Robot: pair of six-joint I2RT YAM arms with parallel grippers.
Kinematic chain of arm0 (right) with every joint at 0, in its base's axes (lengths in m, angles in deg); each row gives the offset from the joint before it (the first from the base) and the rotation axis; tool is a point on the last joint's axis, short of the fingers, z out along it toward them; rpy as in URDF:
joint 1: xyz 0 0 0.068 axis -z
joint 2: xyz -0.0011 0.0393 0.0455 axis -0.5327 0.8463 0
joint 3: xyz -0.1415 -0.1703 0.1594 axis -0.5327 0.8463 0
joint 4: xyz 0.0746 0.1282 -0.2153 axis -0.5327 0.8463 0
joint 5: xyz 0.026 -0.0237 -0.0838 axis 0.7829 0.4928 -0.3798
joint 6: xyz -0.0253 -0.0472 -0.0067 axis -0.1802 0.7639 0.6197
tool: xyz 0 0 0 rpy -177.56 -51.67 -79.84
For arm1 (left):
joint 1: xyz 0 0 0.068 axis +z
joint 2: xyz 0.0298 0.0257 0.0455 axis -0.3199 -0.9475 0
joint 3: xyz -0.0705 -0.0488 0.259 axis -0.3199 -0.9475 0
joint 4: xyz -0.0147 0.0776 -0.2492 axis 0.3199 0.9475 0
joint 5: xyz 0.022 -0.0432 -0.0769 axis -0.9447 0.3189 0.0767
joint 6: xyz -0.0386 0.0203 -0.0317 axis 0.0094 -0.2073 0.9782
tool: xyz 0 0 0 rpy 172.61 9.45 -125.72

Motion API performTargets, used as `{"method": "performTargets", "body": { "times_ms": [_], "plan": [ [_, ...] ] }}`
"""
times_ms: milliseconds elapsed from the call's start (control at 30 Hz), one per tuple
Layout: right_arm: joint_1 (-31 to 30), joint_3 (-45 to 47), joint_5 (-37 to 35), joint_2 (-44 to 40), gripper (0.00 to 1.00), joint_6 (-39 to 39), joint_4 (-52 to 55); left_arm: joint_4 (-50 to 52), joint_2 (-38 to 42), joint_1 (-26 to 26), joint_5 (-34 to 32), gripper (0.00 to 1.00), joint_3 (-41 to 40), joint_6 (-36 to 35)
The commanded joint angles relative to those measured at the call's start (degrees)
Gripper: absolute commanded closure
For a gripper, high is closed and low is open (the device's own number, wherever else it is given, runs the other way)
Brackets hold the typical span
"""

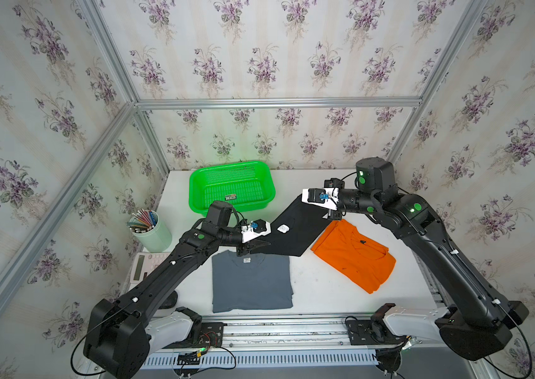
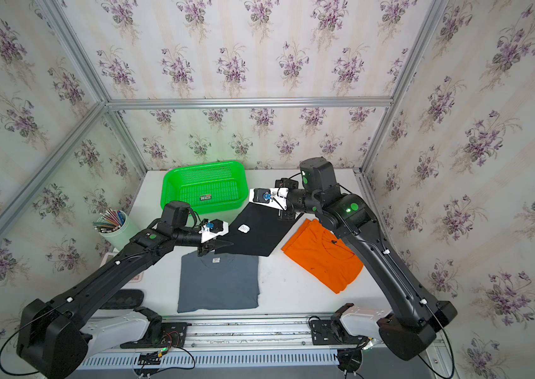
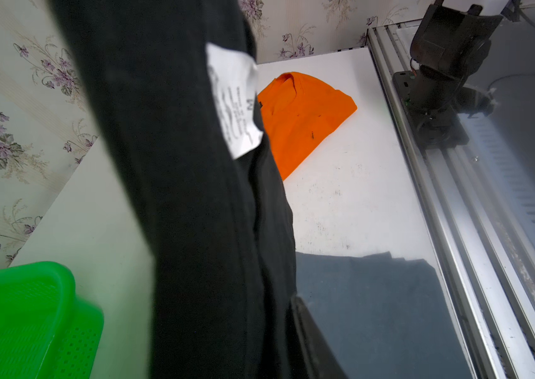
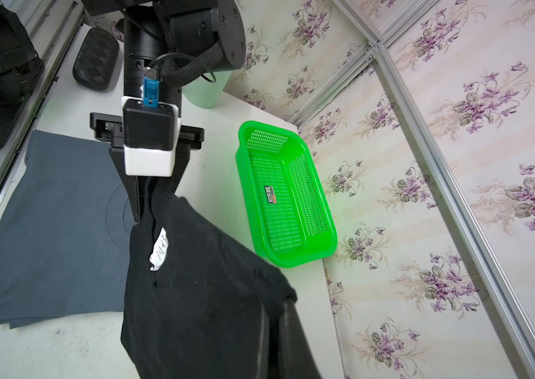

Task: Put the folded t-shirts into the basket
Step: Pick up the T-shirt from the center of the board.

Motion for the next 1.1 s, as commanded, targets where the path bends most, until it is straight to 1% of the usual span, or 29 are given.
{"method": "performTargets", "body": {
  "times_ms": [0,133,267,400,567,667,800,967,1067],
  "plan": [
    [0.0,-0.4,1.5,0.9,1.0,-0.4,-4.7,5.4,-0.6,1.0,1.1,1.0,2.8,-5.0],
    [0.5,-0.4,0.8,2.9,1.0,-0.6,-6.5,15.5,-1.9,2.5,-1.8,1.0,9.3,-7.1],
    [1.1,-0.5,0.7,5.9,1.0,-3.3,-11.0,19.4,-1.0,3.6,-5.5,1.0,12.5,-8.7],
    [1.7,3.2,-0.5,7.7,1.0,-9.4,-22.5,22.0,-0.2,6.7,-7.3,1.0,15.5,-8.7],
    [2.7,4.6,2.1,12.3,1.0,-20.7,-34.8,21.9,-0.9,12.1,-7.0,1.0,18.8,-7.5],
    [2.7,5.6,3.1,16.1,1.0,-28.6,-43.2,23.8,-3.7,13.8,-9.3,1.0,21.8,-8.3],
    [2.7,6.5,4.9,21.7,1.0,-34.8,-51.1,27.0,-7.7,14.8,-14.0,1.0,25.3,-10.5],
    [2.7,2.0,5.8,30.7,1.0,-37.3,-50.6,24.7,-12.5,18.4,-15.8,1.0,28.2,-11.9],
    [2.6,-0.3,4.3,34.6,1.0,-42.6,-51.7,25.7,-19.2,20.3,-16.0,1.0,32.9,-11.2]
  ]
}}
